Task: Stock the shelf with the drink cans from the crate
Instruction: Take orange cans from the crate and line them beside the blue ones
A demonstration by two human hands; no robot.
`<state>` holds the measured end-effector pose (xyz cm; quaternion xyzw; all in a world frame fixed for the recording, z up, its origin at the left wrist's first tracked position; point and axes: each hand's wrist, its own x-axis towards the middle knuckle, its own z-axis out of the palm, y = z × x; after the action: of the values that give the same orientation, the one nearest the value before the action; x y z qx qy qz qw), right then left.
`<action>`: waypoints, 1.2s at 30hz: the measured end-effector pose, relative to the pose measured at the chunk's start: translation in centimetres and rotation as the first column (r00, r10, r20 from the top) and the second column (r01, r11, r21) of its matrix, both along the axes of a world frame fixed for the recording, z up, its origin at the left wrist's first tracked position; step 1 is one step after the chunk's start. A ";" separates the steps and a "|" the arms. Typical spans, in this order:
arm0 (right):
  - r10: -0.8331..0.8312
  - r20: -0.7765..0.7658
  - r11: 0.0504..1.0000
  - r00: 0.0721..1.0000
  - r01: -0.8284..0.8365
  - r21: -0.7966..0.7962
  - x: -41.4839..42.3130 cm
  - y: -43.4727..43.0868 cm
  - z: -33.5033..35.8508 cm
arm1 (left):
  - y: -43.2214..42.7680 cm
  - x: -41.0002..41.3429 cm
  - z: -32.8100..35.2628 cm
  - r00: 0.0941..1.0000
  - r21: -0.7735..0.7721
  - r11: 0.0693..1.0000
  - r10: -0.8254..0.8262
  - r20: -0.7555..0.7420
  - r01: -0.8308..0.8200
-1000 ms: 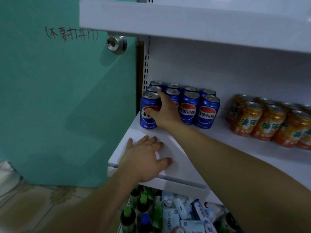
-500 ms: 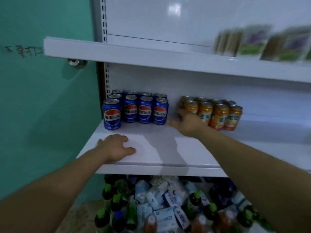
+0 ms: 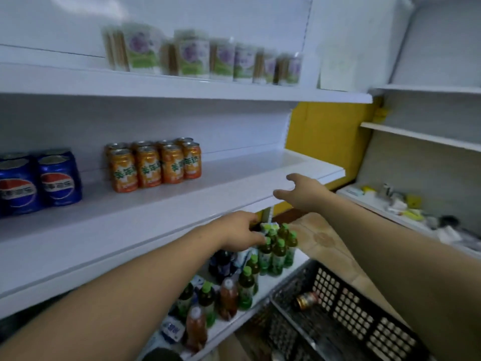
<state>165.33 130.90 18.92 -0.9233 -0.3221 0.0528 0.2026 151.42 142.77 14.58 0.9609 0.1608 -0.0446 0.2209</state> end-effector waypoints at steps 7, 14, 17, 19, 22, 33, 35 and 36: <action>-0.234 -0.114 0.972 0.965 0.232 -0.031 5.8 -10.6 -4.6 | -7.7 8.3 -5.0 0.975 -0.066 0.981 -0.188 -0.116 0.181; -0.375 -0.238 0.926 0.896 0.350 -0.142 11.5 -17.1 -13.5 | -12.1 14.8 -14.3 0.895 -0.186 0.946 -0.314 -0.318 0.267; -0.397 -0.300 0.911 0.867 0.333 -0.243 14.1 -18.5 -18.4 | -12.2 17.4 -19.4 0.857 -0.192 0.950 -0.305 -0.415 0.245; -0.406 -0.345 0.905 0.846 0.321 -0.278 16.0 -19.0 -21.9 | -12.2 19.3 -22.3 0.847 -0.223 0.953 -0.287 -0.448 0.205; -0.407 -0.405 0.904 0.818 0.300 -0.303 19.3 -18.8 -27.5 | -11.9 23.2 -26.3 0.859 -0.276 0.953 -0.243 -0.451 0.124; -0.358 -0.549 0.915 0.755 0.168 -0.366 30.8 -14.4 -49.1 | -10.1 35.2 -44.7 0.819 -0.402 0.897 -0.086 -0.568 -0.184; -0.323 -0.556 0.927 0.766 0.136 -0.350 32.3 -13.4 -53.1 | -9.7 36.4 -48.0 0.809 -0.424 0.877 -0.074 -0.583 -0.225; -0.311 -0.542 0.927 0.780 0.124 -0.354 33.1 -12.9 -55.1 | -9.5 37.1 -49.5 0.801 -0.421 0.875 -0.067 -0.595 -0.240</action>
<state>198.41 117.96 -36.20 -0.9117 -0.1213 0.3605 0.1550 188.49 133.25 -34.89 0.8050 0.2507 -0.3698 0.3904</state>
